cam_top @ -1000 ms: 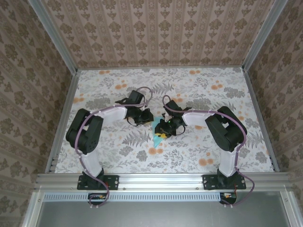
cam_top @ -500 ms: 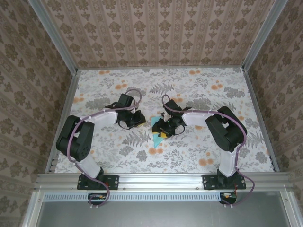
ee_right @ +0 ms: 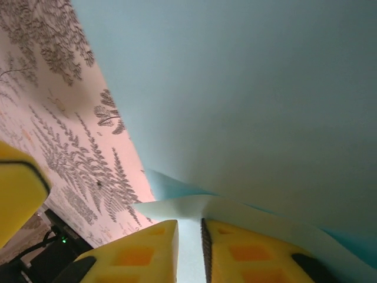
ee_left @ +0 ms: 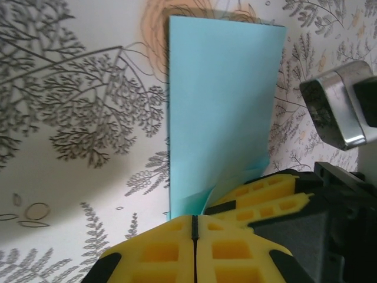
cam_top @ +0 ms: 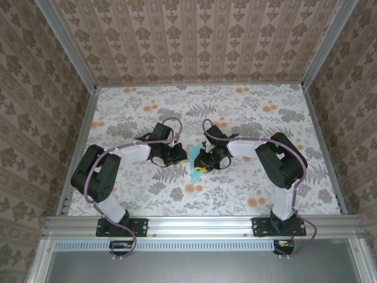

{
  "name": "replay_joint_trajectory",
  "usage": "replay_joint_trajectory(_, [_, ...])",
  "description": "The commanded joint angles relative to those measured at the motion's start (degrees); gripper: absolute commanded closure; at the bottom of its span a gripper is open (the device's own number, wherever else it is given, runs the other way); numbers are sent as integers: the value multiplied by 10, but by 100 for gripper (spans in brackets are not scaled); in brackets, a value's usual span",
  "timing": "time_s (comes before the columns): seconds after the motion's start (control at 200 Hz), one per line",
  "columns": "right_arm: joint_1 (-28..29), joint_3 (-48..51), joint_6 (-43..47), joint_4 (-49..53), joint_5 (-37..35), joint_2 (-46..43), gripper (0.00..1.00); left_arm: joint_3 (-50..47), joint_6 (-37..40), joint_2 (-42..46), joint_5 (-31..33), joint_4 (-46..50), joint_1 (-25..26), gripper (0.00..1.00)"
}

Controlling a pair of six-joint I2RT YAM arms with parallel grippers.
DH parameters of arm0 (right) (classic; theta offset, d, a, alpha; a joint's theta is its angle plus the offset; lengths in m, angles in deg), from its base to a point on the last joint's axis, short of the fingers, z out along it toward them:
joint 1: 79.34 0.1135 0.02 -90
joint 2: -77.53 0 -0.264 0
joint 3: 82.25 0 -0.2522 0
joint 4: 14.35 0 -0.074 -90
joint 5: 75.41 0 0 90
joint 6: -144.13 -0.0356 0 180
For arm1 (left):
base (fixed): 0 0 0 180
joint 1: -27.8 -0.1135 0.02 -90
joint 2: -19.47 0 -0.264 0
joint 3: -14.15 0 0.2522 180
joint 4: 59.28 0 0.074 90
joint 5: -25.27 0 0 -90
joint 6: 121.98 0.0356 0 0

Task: Fold a paper plane with a square sheet of paper (pick it up from the middle)
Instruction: Third fold the triangle at the center of the table.

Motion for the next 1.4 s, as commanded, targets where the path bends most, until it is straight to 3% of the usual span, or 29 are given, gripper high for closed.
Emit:
replay_joint_trajectory(0.0, [-1,21,6,45,-52,33,88,-8,-14,10,-18,-20,13,95])
replay_joint_trajectory(0.16, [-1,23,7,47,-55,35,97,-1,-19,-7,-22,-31,35,97])
replay_joint_trajectory(0.63, [-1,25,10,30,-44,27,98,33,2,-65,23,26,60,100])
replay_joint_trajectory(1.1, [-18,161,73,-237,-6,-80,93,46,43,-92,121,114,78,100])
replay_joint_trajectory(1.395, [-35,177,77,-251,-25,-74,93,69,63,-106,162,168,80,100])
